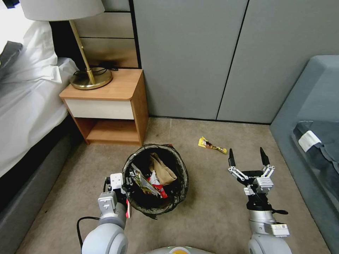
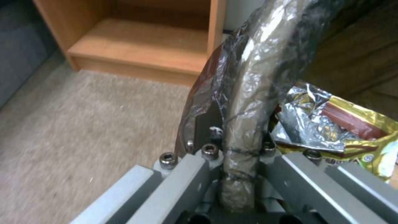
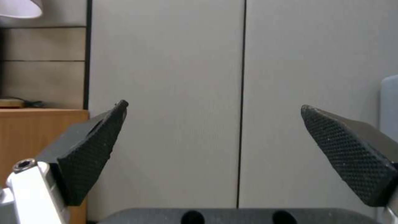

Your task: Pick up the trash bin, then pick up the garbage from the floor and place it into the trash bin.

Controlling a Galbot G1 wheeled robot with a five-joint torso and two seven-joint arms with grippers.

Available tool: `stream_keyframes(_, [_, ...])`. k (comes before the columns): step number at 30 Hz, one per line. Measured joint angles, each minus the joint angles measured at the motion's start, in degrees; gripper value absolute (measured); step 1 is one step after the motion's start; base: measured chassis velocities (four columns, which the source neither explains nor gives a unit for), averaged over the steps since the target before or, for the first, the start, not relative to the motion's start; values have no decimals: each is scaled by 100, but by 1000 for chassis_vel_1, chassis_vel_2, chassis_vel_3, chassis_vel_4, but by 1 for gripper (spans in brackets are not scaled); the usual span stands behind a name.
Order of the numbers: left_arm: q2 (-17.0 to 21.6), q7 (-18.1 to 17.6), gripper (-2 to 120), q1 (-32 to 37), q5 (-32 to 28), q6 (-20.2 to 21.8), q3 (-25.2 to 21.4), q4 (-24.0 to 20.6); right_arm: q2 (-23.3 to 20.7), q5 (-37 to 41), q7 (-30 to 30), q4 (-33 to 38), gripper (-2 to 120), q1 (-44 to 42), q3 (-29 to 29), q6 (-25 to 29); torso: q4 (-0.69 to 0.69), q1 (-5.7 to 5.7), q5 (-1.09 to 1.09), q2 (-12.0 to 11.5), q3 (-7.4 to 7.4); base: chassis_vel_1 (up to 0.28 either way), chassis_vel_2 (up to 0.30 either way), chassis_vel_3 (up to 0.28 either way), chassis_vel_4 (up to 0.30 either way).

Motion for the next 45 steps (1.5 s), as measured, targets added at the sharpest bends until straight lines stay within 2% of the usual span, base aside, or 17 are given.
stream_keyframes(17, [-12, -5, 0, -6, 0, -4, 8, 4, 4, -68, -118, -79, 100, 147, 15, 149, 0, 1, -1, 0, 1, -219, 215, 215, -207])
stream_keyframes(34, [-5, -5, 0, 7, 5, -5, 26, -1, -153, -113, -104, -107, 100, 479, 27, 109, -1, 0, -1, 0, 0, -17, 14, 16, -12])
stream_keyframes(39, [-5, -4, 0, 18, 8, -5, 33, -10, -334, -268, 12, -120, 100, 913, -35, -248, 0, 0, -1, 0, 0, 0, 0, 0, 0])
stream_keyframes(45, [-29, -2, 0, -3, 13, -5, 40, -20, -461, -438, 62, -254, 100, 1250, -368, -1165, 0, 0, 0, 0, 0, 0, 0, 0, 0])
